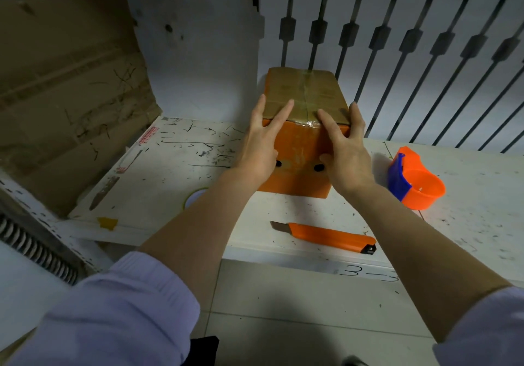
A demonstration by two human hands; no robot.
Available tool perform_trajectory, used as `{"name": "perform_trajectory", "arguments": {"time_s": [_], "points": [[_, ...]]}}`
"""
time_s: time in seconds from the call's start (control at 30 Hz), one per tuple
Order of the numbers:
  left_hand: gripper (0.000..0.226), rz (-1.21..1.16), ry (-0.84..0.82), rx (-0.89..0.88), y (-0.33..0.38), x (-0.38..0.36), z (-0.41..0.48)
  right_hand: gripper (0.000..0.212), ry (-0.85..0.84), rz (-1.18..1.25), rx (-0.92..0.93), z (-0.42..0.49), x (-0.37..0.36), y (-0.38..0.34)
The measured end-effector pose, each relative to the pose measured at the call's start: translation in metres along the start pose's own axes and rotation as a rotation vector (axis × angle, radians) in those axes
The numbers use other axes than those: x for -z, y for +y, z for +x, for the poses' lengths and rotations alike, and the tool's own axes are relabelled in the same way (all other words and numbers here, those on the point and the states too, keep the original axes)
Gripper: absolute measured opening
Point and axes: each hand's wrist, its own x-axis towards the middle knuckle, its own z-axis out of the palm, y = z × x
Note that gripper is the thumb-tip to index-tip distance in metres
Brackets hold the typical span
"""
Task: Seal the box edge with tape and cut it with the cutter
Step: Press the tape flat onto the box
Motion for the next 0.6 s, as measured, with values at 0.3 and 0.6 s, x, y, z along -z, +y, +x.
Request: {"name": "perform_trajectory", "arguments": {"time_s": [0.3, 0.6], "points": [[0.070, -0.009, 0.113, 0.158, -0.029, 0.031, -0.055, 0.068, 0.354, -0.023, 0.012, -0.035, -0.002, -0.021], [0.019, 0.258, 0.134, 0.336, -0.074, 0.040, -0.114, 0.034, -0.076, 0.157, -0.103, -0.068, -0.049, -0.052]]}}
